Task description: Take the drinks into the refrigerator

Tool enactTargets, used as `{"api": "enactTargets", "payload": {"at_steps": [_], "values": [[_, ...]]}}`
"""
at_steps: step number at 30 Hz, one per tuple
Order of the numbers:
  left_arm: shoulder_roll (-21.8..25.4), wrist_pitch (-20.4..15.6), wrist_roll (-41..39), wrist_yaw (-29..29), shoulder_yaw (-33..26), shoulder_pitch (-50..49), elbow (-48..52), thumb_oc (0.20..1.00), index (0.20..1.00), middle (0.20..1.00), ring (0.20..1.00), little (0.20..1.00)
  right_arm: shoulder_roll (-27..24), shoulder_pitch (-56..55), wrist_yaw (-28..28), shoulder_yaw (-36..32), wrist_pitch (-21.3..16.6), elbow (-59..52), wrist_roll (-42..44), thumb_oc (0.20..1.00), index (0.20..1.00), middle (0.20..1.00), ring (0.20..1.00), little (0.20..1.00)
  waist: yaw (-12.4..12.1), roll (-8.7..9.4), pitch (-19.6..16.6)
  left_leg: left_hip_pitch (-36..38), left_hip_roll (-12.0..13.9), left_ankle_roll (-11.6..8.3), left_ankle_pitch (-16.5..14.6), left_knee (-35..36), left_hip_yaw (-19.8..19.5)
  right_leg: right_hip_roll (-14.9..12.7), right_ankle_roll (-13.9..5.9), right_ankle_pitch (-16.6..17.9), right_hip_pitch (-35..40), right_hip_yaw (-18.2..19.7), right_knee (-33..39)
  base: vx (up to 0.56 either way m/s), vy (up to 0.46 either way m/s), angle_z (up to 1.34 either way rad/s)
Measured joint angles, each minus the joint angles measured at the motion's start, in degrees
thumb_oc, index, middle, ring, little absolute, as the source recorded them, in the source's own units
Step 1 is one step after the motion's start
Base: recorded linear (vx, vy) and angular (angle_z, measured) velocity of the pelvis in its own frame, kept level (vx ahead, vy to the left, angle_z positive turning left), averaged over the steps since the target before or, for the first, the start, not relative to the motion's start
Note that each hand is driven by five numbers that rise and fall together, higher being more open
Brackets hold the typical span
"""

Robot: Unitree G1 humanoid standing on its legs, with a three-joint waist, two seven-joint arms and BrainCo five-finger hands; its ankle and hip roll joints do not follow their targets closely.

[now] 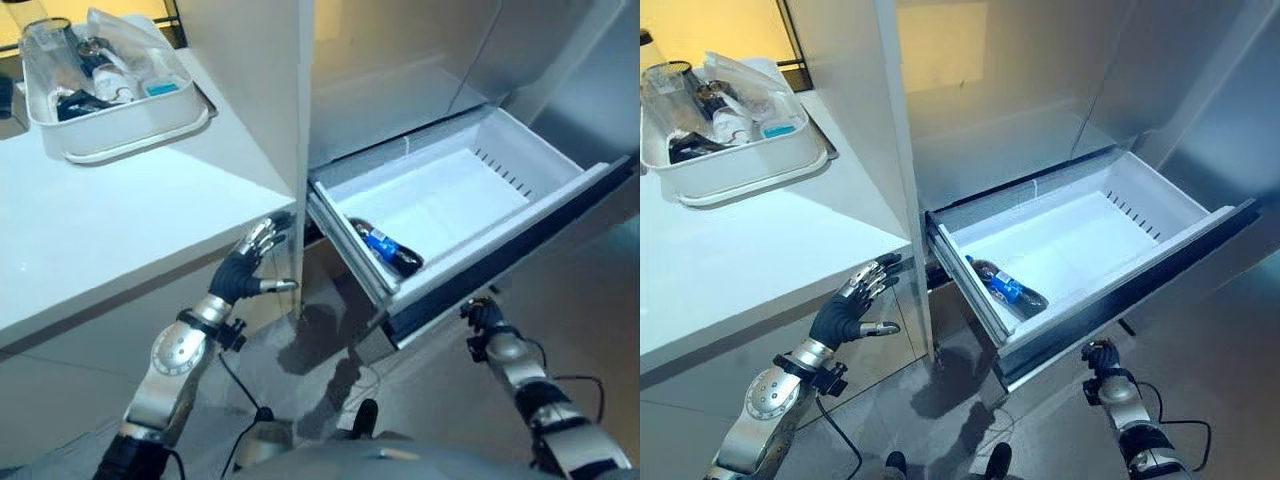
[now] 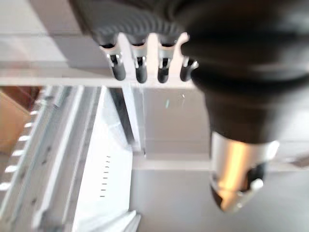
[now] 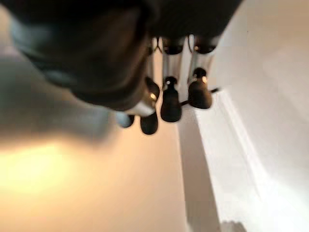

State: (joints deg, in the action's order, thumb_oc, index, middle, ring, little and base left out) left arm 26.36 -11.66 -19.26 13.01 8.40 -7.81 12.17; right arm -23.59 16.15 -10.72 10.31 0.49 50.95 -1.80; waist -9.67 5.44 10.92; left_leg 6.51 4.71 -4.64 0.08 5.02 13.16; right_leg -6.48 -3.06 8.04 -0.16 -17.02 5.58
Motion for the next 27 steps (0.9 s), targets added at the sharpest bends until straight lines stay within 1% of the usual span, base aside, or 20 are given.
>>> {"api": "enactTargets", "payload": {"at_steps": [1,2,4,5,6,8,9,11,12,15,16,17,18,19,20,21,24,25,26,27], "values": [[-0.42,-0.01,-0.10,-0.19,0.16,0.30,0.01,1.000,1.000,1.000,1.000,1.000,-1.13,1.66,0.31,2.08,0.87,0.19,-1.22,0.200,0.200,0.200,0.200,0.200,0.03,-0.03,0.05,-0.38,0.08,0.07,0.17,-0.01,-0.65,-0.01,-0.04,-0.06,-0.14,-0.61,0.02,-0.03,0.021,0.21],[-0.48,-0.03,-0.22,-0.30,0.32,0.33,0.01,1.000,1.000,1.000,1.000,1.000,-1.92,3.27,0.82,3.37,0.89,0.24,-3.08,0.200,0.200,0.200,0.200,0.200,-0.53,-0.07,0.09,-0.97,0.11,0.22,0.24,0.01,-1.26,-0.02,-0.18,-0.32,-0.42,-1.12,0.03,-0.03,0.018,0.23],[-0.48,-0.03,-0.60,-0.78,0.28,-0.12,-0.05,1.000,1.000,1.000,1.000,1.000,-2.38,6.99,1.67,6.08,1.32,0.23,-5.63,0.200,0.200,0.200,0.200,0.200,-1.05,-0.09,0.46,-1.57,0.15,-0.18,0.79,0.00,-1.94,0.04,-0.12,-0.31,-0.94,-1.83,0.03,-0.03,0.012,0.22],[-0.50,-0.01,-0.68,-0.97,0.55,0.04,-0.12,1.000,1.000,1.000,1.000,1.000,-2.76,9.68,2.41,8.49,1.24,-0.54,-7.62,0.200,0.200,0.200,0.200,0.200,-1.01,-0.14,0.78,-2.33,0.15,-0.30,1.12,-0.19,-2.66,0.17,0.32,0.02,-1.40,-2.47,0.02,-0.01,0.006,0.22],[-0.55,-0.02,-0.68,-1.03,0.54,0.03,-0.12,1.000,1.000,1.000,1.000,1.000,-2.52,10.91,2.76,8.79,1.10,-0.93,-8.37,0.200,0.200,0.200,0.200,0.200,-1.28,-0.22,1.03,-2.44,0.21,-0.35,1.21,-0.17,-2.74,0.23,0.39,0.07,-1.48,-2.52,0.02,0.00,0.009,0.11],[-0.64,0.05,-0.67,-1.43,0.73,0.32,-0.32,1.000,1.000,1.000,1.000,1.000,-1.86,15.01,3.57,12.17,0.79,-2.27,-10.95,0.200,0.200,0.200,0.200,0.200,-2.40,-0.73,1.86,-2.56,0.43,-0.50,1.32,-0.20,-2.62,0.44,0.52,0.15,-1.63,-2.47,0.01,0.00,0.000,0.00],[-0.64,0.03,-0.68,-1.75,0.98,0.28,-0.32,1.000,1.000,1.000,1.000,1.000,-0.71,17.96,4.07,13.32,-0.27,-2.45,-12.58,0.200,0.200,0.200,0.200,0.200,-2.77,-1.10,2.11,-2.75,0.49,-0.54,1.34,-0.29,-2.93,0.53,0.58,0.10,-1.62,-2.73,0.01,0.00,0.013,0.07],[-0.68,0.03,-0.67,-1.83,1.61,0.52,-0.32,1.000,1.000,1.000,1.000,1.000,1.45,22.04,4.44,14.71,-0.92,-2.79,-14.43,0.200,0.200,0.200,0.200,0.200,-3.96,-1.62,2.45,-3.18,0.49,-0.62,1.40,-0.44,-3.08,0.52,0.64,0.14,-1.92,-2.85,-0.01,0.00,0.015,0.06],[-0.91,0.03,-0.67,-1.93,1.67,0.52,-0.39,1.000,1.000,1.000,1.000,1.000,3.40,25.44,5.02,17.33,-1.54,-3.33,-17.36,0.200,0.200,0.200,0.200,0.200,-4.61,-1.84,2.67,-3.20,0.47,-0.65,1.45,-0.45,-3.23,0.70,0.65,0.12,-1.90,-2.96,-0.05,0.00,0.000,0.00],[-1.19,0.04,-0.68,-2.17,2.07,1.76,-0.51,1.000,1.000,1.000,1.000,1.000,7.20,28.91,6.00,19.49,-4.01,-6.44,-20.77,0.200,0.200,0.200,0.200,0.200,-6.51,-1.81,2.77,-3.17,0.34,-0.70,1.52,-0.52,-3.52,0.63,0.64,-0.09,-1.75,-3.27,-0.31,0.00,0.006,0.04],[-1.33,0.03,-0.69,-2.37,2.08,1.88,-0.50,1.000,1.000,1.000,1.000,1.000,8.99,29.82,5.87,19.52,-3.02,-6.04,-22.36,0.300,0.300,0.300,0.300,0.300,-7.04,-1.73,2.81,-3.09,0.19,-0.68,1.51,-0.51,-3.73,0.49,0.52,-0.19,-1.57,-3.42,-0.32,0.00,0.006,0.15],[-1.41,0.02,-0.70,-2.54,2.13,1.83,-0.50,1.000,1.000,1.000,1.000,1.000,8.78,29.96,6.26,18.60,-2.89,-5.23,-22.44,0.561,0.561,0.561,0.561,0.561,-7.04,-1.42,2.97,-3.06,-0.07,-0.63,1.52,-0.49,-4.03,0.21,0.40,-0.27,-1.37,-3.77,-0.32,0.00,0.005,0.10],[-1.38,0.02,-0.71,-2.63,2.08,1.75,-0.52,1.000,1.000,1.000,1.000,1.000,8.85,29.70,6.48,18.58,-3.07,-5.29,-22.42,0.802,0.802,0.802,0.802,0.802,-7.02,-1.23,3.07,-2.99,-0.14,-0.57,1.48,-0.45,-4.02,0.15,0.37,-0.29,-1.33,-3.76,-0.32,0.00,0.009,0.07],[-1.18,0.03,-0.73,-2.80,1.96,1.67,-0.55,1.000,1.000,1.000,1.000,1.000,8.91,29.44,7.02,18.83,-3.11,-5.25,-22.40,1.000,1.000,1.000,1.000,1.000,-7.05,-0.75,3.34,-2.81,-0.19,-0.53,1.47,-0.44,-3.99,0.03,0.35,-0.30,-1.12,-3.76,-0.32,0.00,0.008,-0.04],[-1.13,0.04,-0.75,-2.81,2.20,2.02,-0.83,1.000,1.000,1.000,1.000,1.000,9.32,28.16,7.32,18.54,-3.56,-5.10,-22.26,1.000,1.000,1.000,1.000,1.000,-6.32,-0.24,3.50,-2.49,-0.19,-0.54,1.47,-0.37,-3.82,0.14,0.35,-0.30,-1.05,-3.61,-0.33,0.00,0.010,-0.05],[-1.34,0.06,-0.76,-2.82,2.31,2.17,-1.15,1.000,1.000,1.000,1.000,1.000,9.71,27.98,7.43,17.93,-3.89,-5.02,-22.22,1.000,1.000,1.000,1.000,1.000,-6.80,-0.20,3.55,-2.10,-0.15,-0.54,1.46,-0.28,-3.79,0.13,0.30,-0.35,-0.73,-3.56,-0.32,0.00,0.003,-0.04],[-1.90,0.13,-0.79,-2.95,2.67,2.62,-2.71,1.000,1.000,1.000,1.000,1.000,10.31,22.14,8.00,17.30,-4.29,-3.73,-21.10,1.000,1.000,1.000,1.000,1.000,-6.42,-0.15,3.56,-1.44,-0.14,-0.51,1.41,-0.07,-3.77,0.17,0.15,-0.47,-0.12,-3.56,-0.31,0.00,0.000,0.00],[-2.01,0.14,-0.80,-3.00,2.57,2.38,-3.20,1.000,1.000,1.000,1.000,1.000,11.40,18.52,7.83,15.68,-4.48,-1.56,-19.31,1.000,1.000,1.000,1.000,1.000,-6.75,-0.14,3.55,-1.14,-0.14,-0.45,1.35,-0.07,-3.75,0.12,0.11,-0.51,0.22,-3.52,-0.31,0.00,0.000,0.00],[-2.36,0.01,-0.82,-3.15,2.57,1.95,-3.94,1.000,1.000,1.000,1.000,1.000,11.77,15.66,7.71,14.34,-4.49,-0.66,-17.87,1.000,1.000,1.000,1.000,1.000,-6.18,0.01,3.54,-1.16,-0.20,-0.44,1.33,-0.07,-3.69,0.15,0.09,-0.52,-0.01,-3.49,-0.33,0.03,0.000,0.01],[-3.67,0.12,-0.83,-4.10,1.97,1.66,-5.84,1.000,1.000,1.000,1.000,1.000,12.47,10.40,6.98,11.58,-4.65,0.24,-14.26,1.000,1.000,1.000,1.000,1.000,-6.19,-0.07,3.57,-1.03,-0.31,-0.32,1.25,-0.06,-3.74,-0.05,0.02,-0.57,0.32,-3.54,-0.32,0.00,0.000,0.00]]}}
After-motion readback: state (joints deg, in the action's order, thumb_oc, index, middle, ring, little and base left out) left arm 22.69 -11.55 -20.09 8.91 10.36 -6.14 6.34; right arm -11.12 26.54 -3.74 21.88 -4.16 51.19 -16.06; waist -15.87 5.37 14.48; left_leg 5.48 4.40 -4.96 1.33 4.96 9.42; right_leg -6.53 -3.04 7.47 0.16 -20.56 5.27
